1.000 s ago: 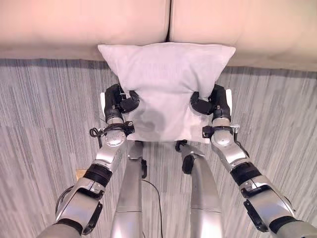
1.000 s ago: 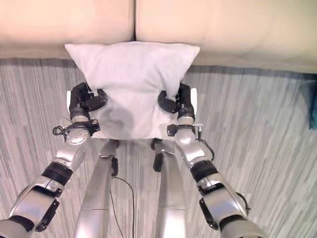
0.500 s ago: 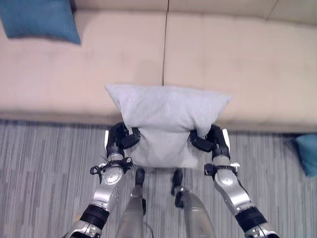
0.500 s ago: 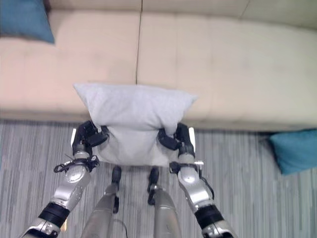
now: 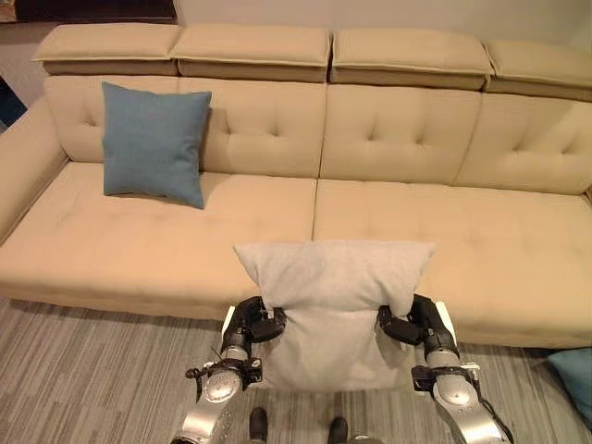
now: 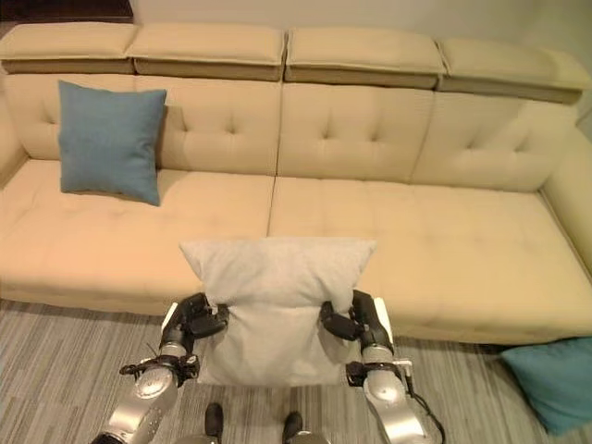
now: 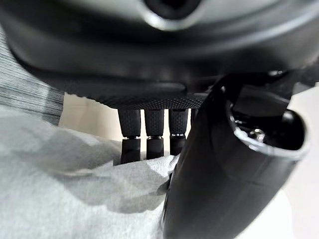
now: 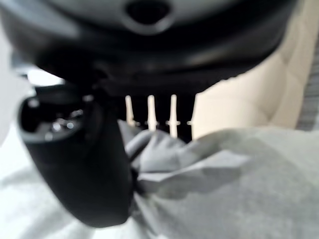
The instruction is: Pick up all the scattered cushions and arrange them neatly on the sofa.
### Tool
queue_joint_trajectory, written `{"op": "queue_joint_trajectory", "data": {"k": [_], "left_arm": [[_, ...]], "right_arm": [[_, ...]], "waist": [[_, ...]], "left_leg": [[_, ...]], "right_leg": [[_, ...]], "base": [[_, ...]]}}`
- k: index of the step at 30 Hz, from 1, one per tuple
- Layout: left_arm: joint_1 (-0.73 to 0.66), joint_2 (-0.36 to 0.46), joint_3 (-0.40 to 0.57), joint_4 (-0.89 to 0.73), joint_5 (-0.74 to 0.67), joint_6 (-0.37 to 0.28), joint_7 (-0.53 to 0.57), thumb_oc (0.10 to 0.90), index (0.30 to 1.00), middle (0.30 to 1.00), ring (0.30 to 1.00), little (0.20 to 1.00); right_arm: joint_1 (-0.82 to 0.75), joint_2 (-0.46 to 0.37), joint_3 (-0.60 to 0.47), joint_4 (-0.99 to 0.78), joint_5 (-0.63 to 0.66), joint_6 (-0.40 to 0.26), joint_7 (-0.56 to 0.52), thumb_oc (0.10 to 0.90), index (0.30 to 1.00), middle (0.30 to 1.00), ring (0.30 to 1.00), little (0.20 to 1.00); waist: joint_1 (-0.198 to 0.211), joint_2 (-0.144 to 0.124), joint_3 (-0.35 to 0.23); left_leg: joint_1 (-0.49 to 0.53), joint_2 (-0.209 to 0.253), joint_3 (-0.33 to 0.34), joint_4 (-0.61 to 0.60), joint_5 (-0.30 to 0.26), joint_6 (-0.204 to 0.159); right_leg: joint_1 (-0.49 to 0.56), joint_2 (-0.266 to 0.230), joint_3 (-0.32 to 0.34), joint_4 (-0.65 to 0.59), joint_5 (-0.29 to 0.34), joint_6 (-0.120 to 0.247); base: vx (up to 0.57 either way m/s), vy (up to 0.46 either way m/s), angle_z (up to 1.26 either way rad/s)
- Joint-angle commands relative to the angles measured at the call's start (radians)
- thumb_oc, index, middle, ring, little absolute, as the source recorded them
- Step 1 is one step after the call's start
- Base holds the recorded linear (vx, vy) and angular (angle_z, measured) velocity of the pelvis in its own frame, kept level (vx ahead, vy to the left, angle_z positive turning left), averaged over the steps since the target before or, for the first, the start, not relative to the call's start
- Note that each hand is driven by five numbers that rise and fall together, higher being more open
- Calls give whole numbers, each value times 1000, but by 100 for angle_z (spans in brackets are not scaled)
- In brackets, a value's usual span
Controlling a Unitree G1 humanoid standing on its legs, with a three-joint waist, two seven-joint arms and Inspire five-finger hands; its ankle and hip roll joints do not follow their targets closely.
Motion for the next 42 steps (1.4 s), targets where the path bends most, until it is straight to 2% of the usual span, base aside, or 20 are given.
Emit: {"op": "queue_joint_trajectory", "data": {"k": [1,4,6,7,8,10,11,14,17,20,24,25,28,31,32,33,34,37,41,42], "left_arm": [[-58,23,44,-127,55,-103,-23,400,300,300,300,300],[-56,36,58,-138,64,-102,-19,400,300,300,300,300],[-57,49,70,-150,67,-104,-17,400,300,300,300,300],[-63,57,81,-149,65,-107,-12,400,300,300,300,300],[-66,56,85,-145,66,-108,-11,400,300,300,300,300],[-71,48,90,-135,67,-114,-9,400,300,300,300,300],[-72,43,90,-133,66,-118,-10,400,300,300,300,300],[-84,30,80,-124,61,-118,-14,400,300,300,300,300],[-97,21,64,-119,66,-121,-22,400,300,300,300,300],[-105,5,48,-110,65,-126,-33,400,300,300,300,300],[-107,-6,28,-110,52,-121,-52,400,300,300,300,300],[-103,-10,20,-107,49,-117,-59,400,300,300,300,300],[-92,-8,19,-114,46,-108,-71,400,300,300,300,300],[-77,-5,21,-118,56,-95,-75,400,300,300,300,300],[-77,-5,21,-118,56,-95,-75,400,300,300,300,300],[-77,-3,24,-125,60,-93,-72,400,300,300,300,300],[-78,-2,24,-127,62,-93,-68,400,300,300,300,300],[-68,4,31,-137,60,-95,-72,400,300,300,300,300],[-63,18,32,-149,66,-92,-77,400,300,300,300,300],[-62,24,32,-156,65,-89,-77,400,300,300,300,300]], "right_arm": [[-122,19,-10,-145,10,-101,-8,400,300,300,300,300],[-139,36,9,-145,17,-102,8,400,300,300,300,300],[-156,42,21,-148,13,-104,16,400,300,300,300,300],[-167,49,30,-155,11,-107,18,400,300,300,300,300],[-170,53,33,-157,5,-108,21,400,300,300,300,300],[-176,50,34,-157,-8,-107,22,400,300,300,300,300],[-181,42,35,-150,-10,-104,21,400,300,300,300,300],[-179,37,31,-147,-1,-105,19,400,300,300,300,300],[-167,31,27,-149,4,-109,17,400,300,300,300,300],[-144,19,15,-141,-1,-109,16,400,300,300,300,300],[-111,-6,-10,-153,2,-108,19,400,300,300,300,300],[-99,-13,-14,-152,12,-110,21,400,300,300,300,300],[-83,-14,-22,-152,26,-109,28,400,300,300,300,300],[-70,-11,-32,-154,31,-106,30,400,300,300,300,300],[-70,-11,-32,-154,31,-106,30,400,300,300,300,300],[-74,-4,-31,-149,34,-103,25,400,300,300,300,300],[-80,-2,-31,-145,34,-102,20,400,300,300,300,300],[-86,6,-25,-150,22,-101,25,400,300,300,300,300],[-92,17,-15,-161,19,-99,39,400,300,300,300,300],[-91,28,-12,-164,17,-98,43,400,300,300,300,300]], "waist": [[3,-55,-81],[19,-56,-68],[22,-52,-47],[20,-41,-29],[21,-39,-25],[17,-38,-27],[9,-40,-34],[-14,-46,-36],[-21,-59,-38],[-34,-62,-52],[-52,-71,-51],[-54,-75,-41],[-49,-83,-34],[-33,-83,-38],[-33,-83,-38],[-16,-77,-36],[-9,-76,-32],[-4,-63,-46],[-1,-63,-56],[1,-65,-60]], "left_leg": [[-19,-43,32,34,-84,5],[-8,-56,45,48,-113,36],[-4,-64,42,59,-121,62],[-3,-58,35,68,-128,75],[2,-56,35,69,-133,78],[19,-65,24,57,-136,77],[38,-75,18,34,-138,72],[75,-90,-5,18,-157,66],[89,-107,-33,29,-180,60],[91,-90,-34,44,-194,28],[37,-57,-13,177,-202,-6],[-5,-39,11,267,-190,-13],[-77,-21,42,328,-191,-1],[-114,-30,35,211,-144,1],[-113,-30,35,210,-143,1],[-167,-39,19,158,-82,-12],[-188,-43,16,150,-69,-16],[-135,-44,5,87,-60,-6],[-91,-57,18,77,-73,12],[-67,-66,29,71,-86,29]], "right_leg": [[71,-14,91,-34,-19,90],[38,-41,128,65,8,113],[-19,-56,161,180,60,128],[-72,-54,177,265,69,131],[-91,-54,182,286,61,129],[-108,-36,188,245,31,113],[-116,-14,189,160,18,105],[-153,39,206,32,49,105],[-114,52,226,-43,71,100],[-81,61,223,-69,68,85],[-41,50,185,-78,55,69],[-23,45,176,-78,44,57],[1,36,167,-79,26,46],[39,41,168,-94,7,51],[39,40,168,-95,7,51],[67,52,181,-100,-12,49],[78,53,186,-100,-22,48],[85,52,200,-64,-46,51],[83,29,211,-12,-60,64],[76,13,221,32,-57,77]], "base": [[119,169,-33],[79,178,-47],[39,189,-36],[54,155,-29],[88,119,-30],[183,33,-21],[251,-17,-9],[200,-33,12],[180,-106,36],[145,-136,30],[106,-111,54],[49,-41,24],[128,-44,17],[184,13,7],[176,52,5],[157,61,-1],[158,61,-1],[216,154,-19],[147,135,-42],[163,165,-44]]}}
